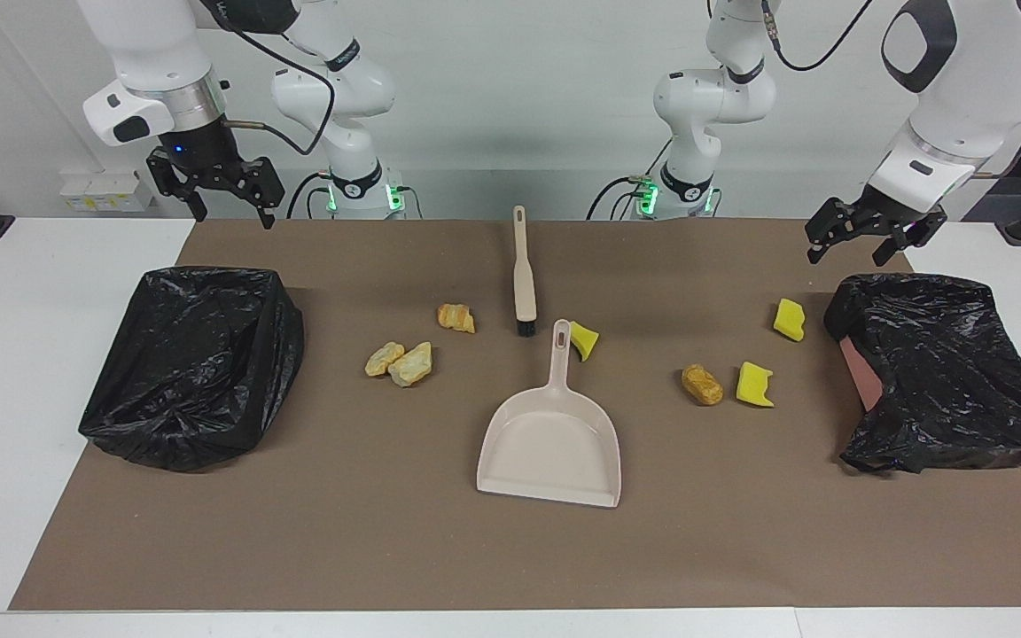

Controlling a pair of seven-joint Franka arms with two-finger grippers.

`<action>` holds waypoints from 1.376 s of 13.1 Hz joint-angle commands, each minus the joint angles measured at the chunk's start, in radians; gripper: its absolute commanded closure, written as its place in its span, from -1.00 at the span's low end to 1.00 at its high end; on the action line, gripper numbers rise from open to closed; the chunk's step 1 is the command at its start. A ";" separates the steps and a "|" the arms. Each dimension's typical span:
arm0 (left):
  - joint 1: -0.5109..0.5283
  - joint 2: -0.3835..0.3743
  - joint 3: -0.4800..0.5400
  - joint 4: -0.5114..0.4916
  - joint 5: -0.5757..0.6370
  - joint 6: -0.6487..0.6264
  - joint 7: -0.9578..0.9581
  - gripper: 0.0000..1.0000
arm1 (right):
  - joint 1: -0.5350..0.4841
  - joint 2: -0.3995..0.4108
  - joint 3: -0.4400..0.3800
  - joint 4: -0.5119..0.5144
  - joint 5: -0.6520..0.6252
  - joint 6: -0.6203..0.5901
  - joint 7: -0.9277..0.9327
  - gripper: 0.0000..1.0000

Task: Sweep and dump trash in bin

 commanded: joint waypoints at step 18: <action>-0.254 -0.119 -0.013 -0.163 -0.011 0.035 -0.013 -1.00 | -0.012 -0.024 -0.017 0.004 0.083 -0.045 -0.082 -1.00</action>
